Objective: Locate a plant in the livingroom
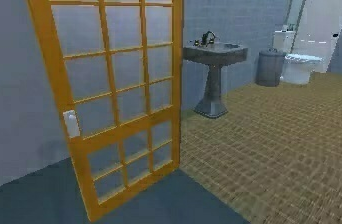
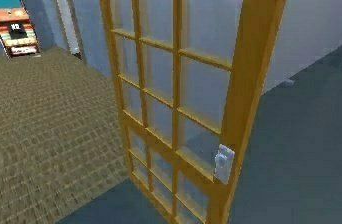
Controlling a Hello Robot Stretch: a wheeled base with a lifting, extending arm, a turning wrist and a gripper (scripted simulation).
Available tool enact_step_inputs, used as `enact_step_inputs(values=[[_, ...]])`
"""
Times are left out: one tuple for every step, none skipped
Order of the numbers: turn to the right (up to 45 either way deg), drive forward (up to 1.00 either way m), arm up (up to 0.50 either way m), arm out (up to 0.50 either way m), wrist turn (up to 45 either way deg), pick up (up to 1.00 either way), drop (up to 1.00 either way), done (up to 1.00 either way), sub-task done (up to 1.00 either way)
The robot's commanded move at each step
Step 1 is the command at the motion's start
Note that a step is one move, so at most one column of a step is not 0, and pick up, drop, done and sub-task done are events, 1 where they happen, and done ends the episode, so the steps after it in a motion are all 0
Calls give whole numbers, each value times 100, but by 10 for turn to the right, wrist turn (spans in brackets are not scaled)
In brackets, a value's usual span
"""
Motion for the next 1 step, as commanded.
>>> enact_step_inputs(values=[[420, 0, 0, 0, 0, 0, 0, 0, 0]])
